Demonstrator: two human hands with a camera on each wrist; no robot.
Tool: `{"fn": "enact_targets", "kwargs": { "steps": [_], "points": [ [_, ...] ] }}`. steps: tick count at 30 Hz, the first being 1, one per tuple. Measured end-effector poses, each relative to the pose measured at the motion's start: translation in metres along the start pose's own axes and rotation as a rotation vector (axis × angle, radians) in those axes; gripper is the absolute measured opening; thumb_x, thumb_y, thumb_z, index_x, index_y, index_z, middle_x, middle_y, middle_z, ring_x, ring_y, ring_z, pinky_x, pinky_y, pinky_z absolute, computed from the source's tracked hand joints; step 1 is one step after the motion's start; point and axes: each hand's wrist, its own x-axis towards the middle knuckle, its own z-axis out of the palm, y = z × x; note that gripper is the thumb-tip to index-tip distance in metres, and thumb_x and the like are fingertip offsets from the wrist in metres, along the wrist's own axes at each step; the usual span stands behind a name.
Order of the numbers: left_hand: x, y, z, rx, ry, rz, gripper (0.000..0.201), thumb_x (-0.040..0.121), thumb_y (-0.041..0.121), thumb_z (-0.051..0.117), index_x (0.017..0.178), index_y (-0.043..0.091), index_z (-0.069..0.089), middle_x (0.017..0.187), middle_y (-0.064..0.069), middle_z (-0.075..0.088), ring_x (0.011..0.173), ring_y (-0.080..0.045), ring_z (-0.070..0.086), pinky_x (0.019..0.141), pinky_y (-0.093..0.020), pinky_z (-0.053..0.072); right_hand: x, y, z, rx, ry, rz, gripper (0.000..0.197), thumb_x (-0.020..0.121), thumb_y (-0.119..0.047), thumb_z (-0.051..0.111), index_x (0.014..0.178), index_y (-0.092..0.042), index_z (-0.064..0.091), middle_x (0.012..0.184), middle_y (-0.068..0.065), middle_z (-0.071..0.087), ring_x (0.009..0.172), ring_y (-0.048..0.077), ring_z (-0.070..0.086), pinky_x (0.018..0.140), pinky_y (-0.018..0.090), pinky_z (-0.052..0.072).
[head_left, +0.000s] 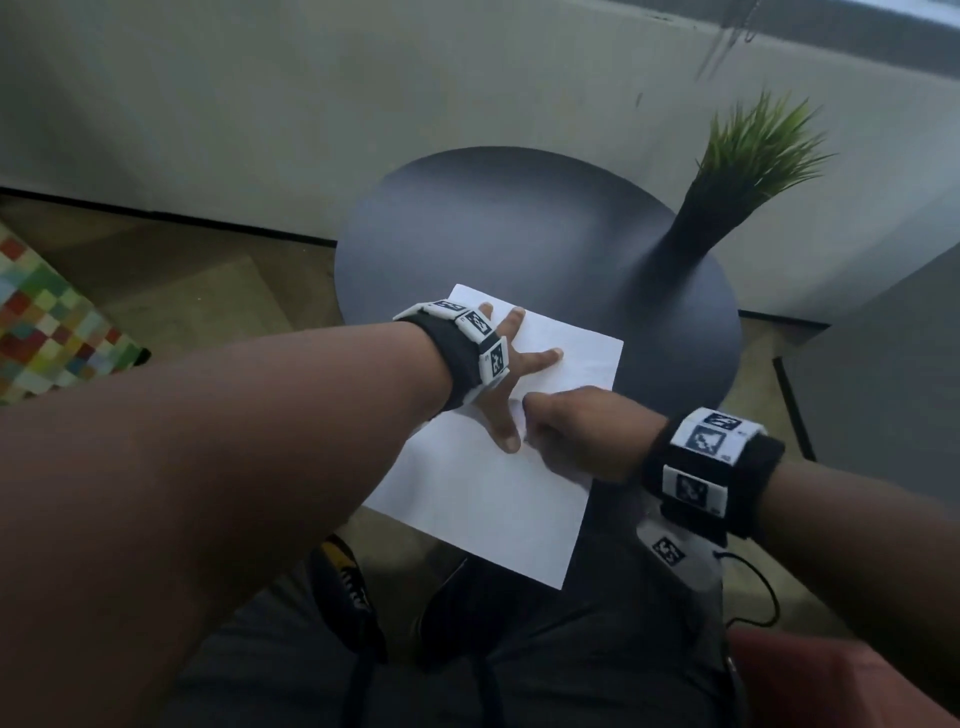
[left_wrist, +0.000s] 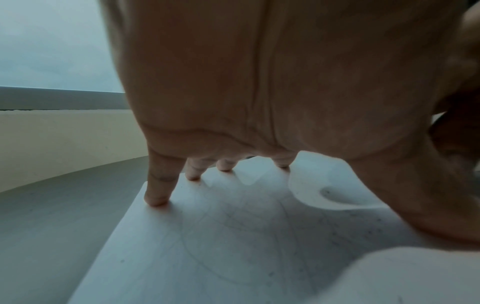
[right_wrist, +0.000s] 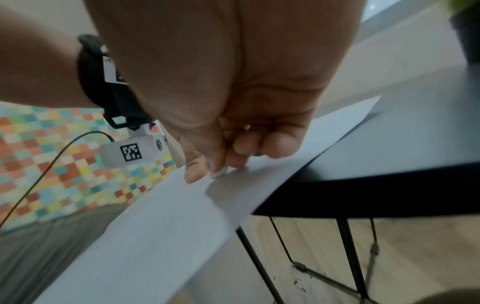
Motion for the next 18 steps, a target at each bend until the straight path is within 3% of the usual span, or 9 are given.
{"fn": "enact_targets", "kwargs": {
  "steps": [2, 5, 7, 10, 11, 15, 18],
  "points": [
    [0.000, 0.001, -0.001, 0.000, 0.004, 0.002, 0.135, 0.044, 0.088, 0.069, 0.144, 0.063, -0.018, 0.165, -0.008, -0.022, 0.149, -0.050, -0.011, 0.113, -0.072, 0.017, 0.004, 0.008, -0.007, 0.029, 0.040, 0.071, 0.009, 0.088, -0.023, 0.053, 0.097, -0.023, 0.056, 0.090, 0.001, 0.067, 0.081, 0.025, 0.063, 0.072, 0.036, 0.054],
    [-0.001, 0.000, 0.000, -0.012, 0.017, 0.002, 0.135, 0.043, 0.090, 0.068, 0.143, 0.064, -0.018, 0.166, -0.007, -0.021, 0.149, -0.048, -0.010, 0.112, -0.072, 0.018, 0.019, 0.037, -0.014, 0.017, 0.277, 0.313, 0.013, 0.091, -0.034, 0.049, 0.093, -0.022, 0.052, 0.088, 0.005, 0.063, 0.082, 0.029, 0.059, 0.067, 0.034, 0.049],
    [0.000, -0.001, 0.001, -0.016, 0.022, 0.001, 0.135, 0.038, 0.090, 0.067, 0.141, 0.066, -0.017, 0.166, -0.006, -0.020, 0.149, -0.048, -0.010, 0.111, -0.073, 0.018, 0.016, 0.028, -0.006, -0.021, 0.267, 0.265, 0.011, 0.092, -0.033, 0.046, 0.097, -0.024, 0.049, 0.088, 0.005, 0.062, 0.081, 0.030, 0.059, 0.064, 0.032, 0.045],
    [0.001, 0.000, 0.002, -0.003, 0.008, -0.001, 0.137, 0.030, 0.092, 0.060, 0.139, 0.067, -0.020, 0.165, -0.007, -0.022, 0.149, -0.050, -0.011, 0.111, -0.073, 0.017, -0.002, -0.001, 0.007, 0.005, 0.063, 0.002, 0.010, 0.089, -0.025, 0.049, 0.098, -0.027, 0.051, 0.090, 0.003, 0.066, 0.078, 0.026, 0.059, 0.067, 0.034, 0.051],
    [0.001, 0.000, 0.002, -0.004, 0.004, -0.002, 0.138, 0.029, 0.092, 0.059, 0.139, 0.066, -0.020, 0.165, -0.007, -0.023, 0.149, -0.050, -0.012, 0.112, -0.073, 0.017, -0.003, 0.001, 0.004, 0.014, 0.041, -0.006, 0.010, 0.088, -0.022, 0.051, 0.098, -0.025, 0.053, 0.091, 0.004, 0.067, 0.079, 0.026, 0.059, 0.069, 0.034, 0.051],
    [0.002, -0.001, 0.002, -0.030, -0.005, 0.003, 0.136, 0.036, 0.090, 0.066, 0.140, 0.066, -0.020, 0.165, -0.006, -0.023, 0.149, -0.048, -0.013, 0.113, -0.072, 0.017, 0.013, 0.041, -0.015, 0.027, 0.255, 0.293, 0.010, 0.092, -0.031, 0.050, 0.095, -0.021, 0.052, 0.086, 0.004, 0.062, 0.083, 0.029, 0.058, 0.068, 0.033, 0.048],
    [0.001, -0.001, 0.002, -0.018, 0.002, -0.005, 0.135, 0.036, 0.090, 0.065, 0.140, 0.067, -0.018, 0.165, -0.006, -0.023, 0.149, -0.048, -0.012, 0.112, -0.073, 0.017, 0.005, 0.024, -0.007, -0.031, 0.198, 0.201, 0.006, 0.092, -0.030, 0.046, 0.090, -0.029, 0.041, 0.085, 0.001, 0.058, 0.083, 0.028, 0.058, 0.066, 0.031, 0.045]
  ]
}}
